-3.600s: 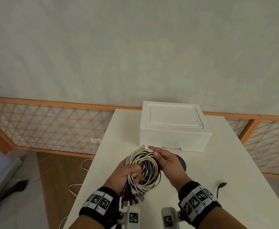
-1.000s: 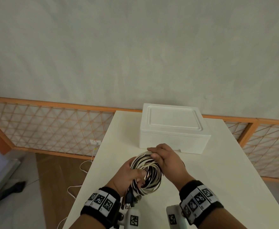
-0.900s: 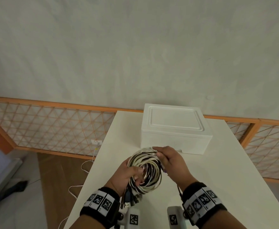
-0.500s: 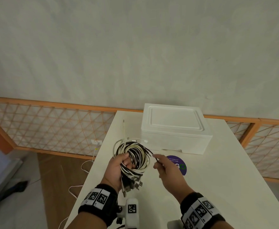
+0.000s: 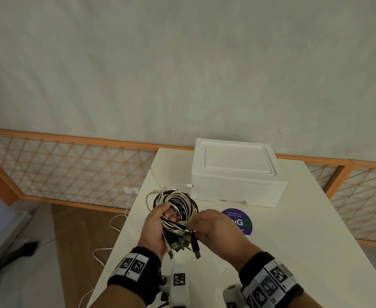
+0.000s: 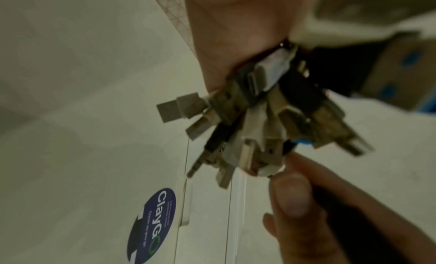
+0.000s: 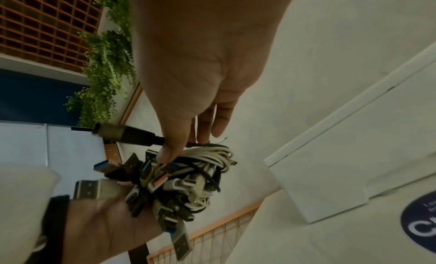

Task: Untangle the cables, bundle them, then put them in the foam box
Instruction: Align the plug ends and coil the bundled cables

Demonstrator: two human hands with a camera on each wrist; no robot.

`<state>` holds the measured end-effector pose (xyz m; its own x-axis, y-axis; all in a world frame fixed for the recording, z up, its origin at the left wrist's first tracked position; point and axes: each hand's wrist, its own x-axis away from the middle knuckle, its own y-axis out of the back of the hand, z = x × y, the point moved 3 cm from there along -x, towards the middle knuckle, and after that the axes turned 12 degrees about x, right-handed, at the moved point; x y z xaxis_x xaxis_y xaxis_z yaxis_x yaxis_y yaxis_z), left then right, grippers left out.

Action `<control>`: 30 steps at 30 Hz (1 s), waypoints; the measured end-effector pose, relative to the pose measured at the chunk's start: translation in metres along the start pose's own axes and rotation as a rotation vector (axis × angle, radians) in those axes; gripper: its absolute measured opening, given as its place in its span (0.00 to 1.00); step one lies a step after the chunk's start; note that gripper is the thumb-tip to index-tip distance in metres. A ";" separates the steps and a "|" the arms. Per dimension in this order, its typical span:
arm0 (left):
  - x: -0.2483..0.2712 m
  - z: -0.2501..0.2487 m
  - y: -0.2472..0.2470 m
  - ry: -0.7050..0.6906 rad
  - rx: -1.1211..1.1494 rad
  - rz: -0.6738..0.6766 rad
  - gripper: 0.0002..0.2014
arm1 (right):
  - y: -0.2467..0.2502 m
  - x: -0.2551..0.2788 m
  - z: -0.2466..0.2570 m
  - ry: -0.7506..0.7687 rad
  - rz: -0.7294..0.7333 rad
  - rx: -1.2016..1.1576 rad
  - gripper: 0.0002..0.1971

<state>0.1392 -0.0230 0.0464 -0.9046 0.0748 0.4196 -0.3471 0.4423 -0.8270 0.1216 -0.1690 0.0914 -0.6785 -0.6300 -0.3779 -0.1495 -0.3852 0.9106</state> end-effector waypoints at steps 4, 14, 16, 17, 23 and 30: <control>0.002 -0.004 -0.005 -0.024 0.065 0.029 0.20 | 0.002 0.001 0.000 0.014 0.016 0.101 0.12; 0.003 0.001 -0.006 -0.069 0.004 -0.014 0.18 | 0.001 0.001 -0.007 -0.264 -0.002 -0.086 0.06; 0.002 0.002 -0.004 -0.061 -0.011 -0.026 0.18 | 0.002 0.003 -0.012 -0.324 0.095 -0.198 0.09; -0.001 0.001 -0.001 -0.056 0.004 -0.023 0.17 | 0.003 0.003 -0.012 -0.303 0.122 -0.189 0.11; -0.010 -0.001 0.005 -0.098 0.006 -0.006 0.16 | 0.000 0.001 -0.001 -0.242 0.136 -0.087 0.18; -0.009 0.003 0.006 -0.076 -0.143 0.093 0.16 | -0.003 -0.008 -0.002 -0.373 0.164 0.040 0.14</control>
<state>0.1445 -0.0233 0.0362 -0.9493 0.0555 0.3096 -0.2273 0.5592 -0.7972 0.1288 -0.1639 0.0911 -0.9089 -0.3902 -0.1471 -0.0405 -0.2685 0.9624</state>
